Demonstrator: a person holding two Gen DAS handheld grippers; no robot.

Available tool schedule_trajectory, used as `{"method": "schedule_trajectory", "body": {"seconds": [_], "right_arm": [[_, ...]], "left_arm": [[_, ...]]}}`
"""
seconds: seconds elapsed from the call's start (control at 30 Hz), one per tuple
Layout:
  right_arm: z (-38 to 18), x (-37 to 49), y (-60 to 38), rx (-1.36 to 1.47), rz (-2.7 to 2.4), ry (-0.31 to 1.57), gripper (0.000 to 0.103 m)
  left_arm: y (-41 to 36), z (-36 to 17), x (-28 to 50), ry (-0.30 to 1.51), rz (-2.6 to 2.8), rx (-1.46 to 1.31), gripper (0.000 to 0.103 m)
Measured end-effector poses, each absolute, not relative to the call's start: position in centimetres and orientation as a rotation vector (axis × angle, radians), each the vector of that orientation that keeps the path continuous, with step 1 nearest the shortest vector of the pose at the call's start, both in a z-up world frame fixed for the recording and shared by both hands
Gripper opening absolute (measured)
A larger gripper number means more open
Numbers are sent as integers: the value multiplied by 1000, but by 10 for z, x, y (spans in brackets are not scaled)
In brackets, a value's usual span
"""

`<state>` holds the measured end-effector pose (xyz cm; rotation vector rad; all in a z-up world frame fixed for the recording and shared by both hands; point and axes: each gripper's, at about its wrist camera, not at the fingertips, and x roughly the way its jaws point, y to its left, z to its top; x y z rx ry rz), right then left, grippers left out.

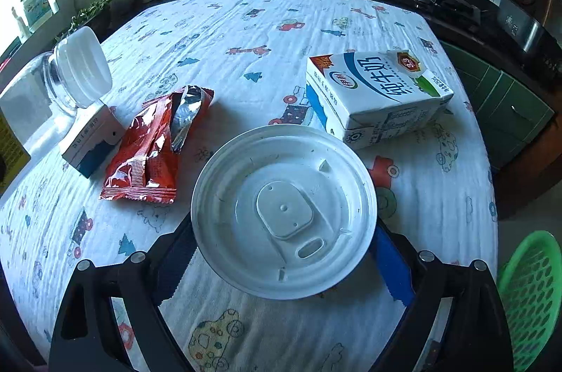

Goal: Collect trash
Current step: 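Grasp the white plastic lid with the right gripper while the left holds the carton, then drop the white lid into the green basket with the right gripper while the left carries the carton over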

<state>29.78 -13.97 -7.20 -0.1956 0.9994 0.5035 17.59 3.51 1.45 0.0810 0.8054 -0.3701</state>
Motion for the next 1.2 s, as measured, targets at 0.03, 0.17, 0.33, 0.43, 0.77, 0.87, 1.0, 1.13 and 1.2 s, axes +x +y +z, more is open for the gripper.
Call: {"method": "schedule_trajectory", "body": {"seconds": [0.03, 0.17, 0.33, 0.43, 0.77, 0.87, 1.0, 1.13, 1.2], "right_arm": [[-69, 294, -143, -184, 503, 990, 88], [-56, 278, -161, -136, 476, 955, 88], [-44, 256, -206, -67, 398, 926, 88], [-39, 242, -251, -10, 321, 915, 88], [-40, 209, -383, 104, 79, 907, 88], [-48, 202, -413, 134, 30, 917, 88], [-59, 195, -439, 180, -7, 928, 88], [-67, 189, -457, 223, -22, 929, 88], [-67, 187, -462, 234, -19, 923, 88]], "left_arm": [[34, 15, 177, 804, -374, 80, 54], [23, 19, 174, 792, -402, 82, 54], [-2, 21, 173, 789, -452, 94, 54], [-22, 23, 173, 783, -489, 104, 54], [-96, 29, 175, 775, -603, 151, 54], [-121, 31, 177, 772, -636, 160, 54], [-153, 32, 181, 774, -675, 176, 54], [-183, 29, 188, 790, -702, 192, 54], [-197, 27, 193, 802, -719, 199, 54]]}}
